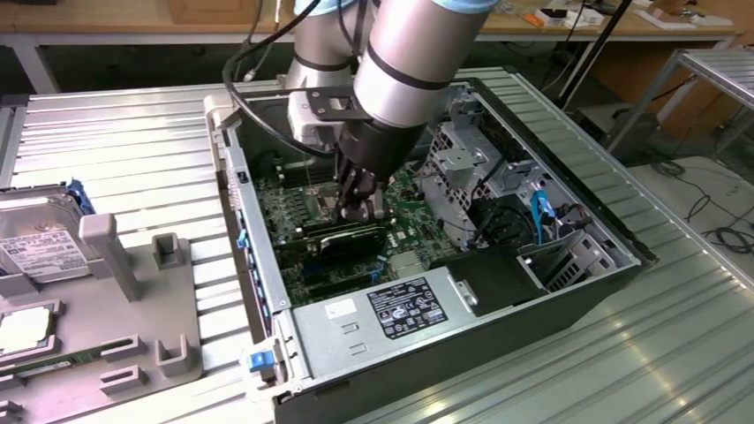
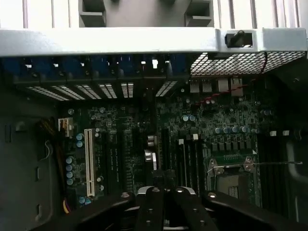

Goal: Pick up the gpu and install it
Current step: 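Press down on the gpu until it lock into place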

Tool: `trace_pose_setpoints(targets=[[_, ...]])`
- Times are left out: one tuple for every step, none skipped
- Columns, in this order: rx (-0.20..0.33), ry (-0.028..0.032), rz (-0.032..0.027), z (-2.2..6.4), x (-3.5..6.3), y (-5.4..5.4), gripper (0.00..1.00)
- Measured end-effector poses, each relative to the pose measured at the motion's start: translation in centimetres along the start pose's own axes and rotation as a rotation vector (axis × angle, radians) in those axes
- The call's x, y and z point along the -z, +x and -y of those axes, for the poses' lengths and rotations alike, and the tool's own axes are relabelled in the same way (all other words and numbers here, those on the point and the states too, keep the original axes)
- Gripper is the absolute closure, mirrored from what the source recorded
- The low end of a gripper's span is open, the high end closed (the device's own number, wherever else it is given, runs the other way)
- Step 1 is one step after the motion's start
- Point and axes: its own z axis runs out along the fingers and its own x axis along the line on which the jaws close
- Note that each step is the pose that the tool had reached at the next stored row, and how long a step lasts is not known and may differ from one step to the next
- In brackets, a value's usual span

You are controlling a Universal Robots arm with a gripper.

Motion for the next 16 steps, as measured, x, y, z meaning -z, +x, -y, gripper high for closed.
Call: trace_pose_setpoints(targets=[[0.0,0.0,-0.0001,0.35,-0.32,0.0,0.89],[0.0,0.0,-0.0001,0.71,-0.7,0.0,0.89],[0.0,0.0,-0.0001,0.99,-1.02,0.1,0.89],[0.0,0.0,0.0,1.23,-1.31,0.1,0.89],[0.0,0.0,0.0,1.49,-1.68,0.1,0.89],[0.0,0.0,0.0,1.65,-1.91,0.1,0.89],[0.0,0.0,0.0,1.78,-2.13,0.2,0.89],[0.0,0.0,-0.0001,1.88,-2.35,0.2,0.89],[0.0,-0.0001,-0.0002,1.98,-2.59,0.2,0.89],[0.0,-0.0005,-0.0011,2.04,-2.74,0.2,0.89],[0.0,-0.0006,-0.0018,2.1,-3.08,0.3,0.89],[0.0,-0.0002,-0.0021,2.11,-3.12,0.3,0.89],[0.0,-0.0001,-0.0019,2.1,-3.13,0.3,0.89],[0.0,0.0,-0.0017,2.11,-3.15,0.3,0.89],[0.0,0.001,0.0004,2.08,-2.82,0.2,0.89],[0.0,0.0004,0.0001,1.97,-2.03,0.2,0.89]])
